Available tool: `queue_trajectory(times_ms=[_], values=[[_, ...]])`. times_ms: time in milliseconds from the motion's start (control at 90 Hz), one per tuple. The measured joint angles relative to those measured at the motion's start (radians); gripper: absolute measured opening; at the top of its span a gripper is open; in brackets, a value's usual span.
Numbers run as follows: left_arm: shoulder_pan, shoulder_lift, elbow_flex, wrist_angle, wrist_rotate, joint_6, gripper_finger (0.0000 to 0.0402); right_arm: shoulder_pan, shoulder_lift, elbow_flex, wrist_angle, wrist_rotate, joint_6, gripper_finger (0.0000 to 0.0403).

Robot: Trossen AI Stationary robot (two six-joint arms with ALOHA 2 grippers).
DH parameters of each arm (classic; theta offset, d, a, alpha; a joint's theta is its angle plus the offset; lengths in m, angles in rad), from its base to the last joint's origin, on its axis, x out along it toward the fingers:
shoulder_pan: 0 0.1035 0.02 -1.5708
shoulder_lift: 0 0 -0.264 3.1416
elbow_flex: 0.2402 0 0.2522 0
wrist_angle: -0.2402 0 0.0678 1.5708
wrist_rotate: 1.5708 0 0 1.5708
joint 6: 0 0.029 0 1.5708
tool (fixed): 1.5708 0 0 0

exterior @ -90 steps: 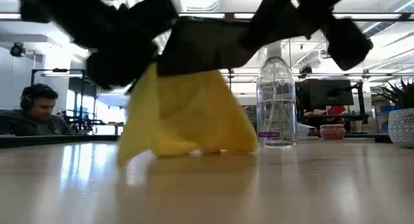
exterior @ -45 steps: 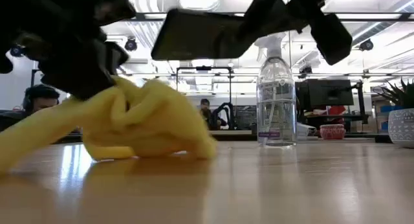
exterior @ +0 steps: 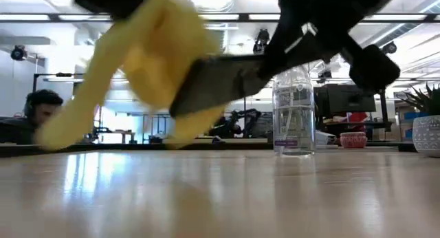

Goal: Apply microfiber cloth
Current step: Wipe the black cellphone with the yellow microfiber cloth

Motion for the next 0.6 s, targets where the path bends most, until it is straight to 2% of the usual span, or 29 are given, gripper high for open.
queue_trajectory(times_ms=[89, 156, 367, 600], values=[[0.024, 0.060, -0.002, 0.138, 0.109, 0.077, 0.0009, -0.012, 0.010, 0.007, 0.004, 0.002, 0.007, 0.0010], [0.039, 0.097, -0.003, 0.164, 0.137, 0.081, 0.0009, -0.014, 0.013, 0.010, 0.009, 0.002, 0.013, 0.0010], [0.053, 0.126, -0.002, 0.056, 0.120, 0.006, 0.0009, -0.005, 0.015, 0.020, -0.004, -0.004, 0.002, 0.0010], [0.023, 0.024, -0.006, -0.083, 0.120, -0.016, 0.0009, -0.001, 0.013, 0.020, 0.012, -0.009, 0.042, 0.0010]])
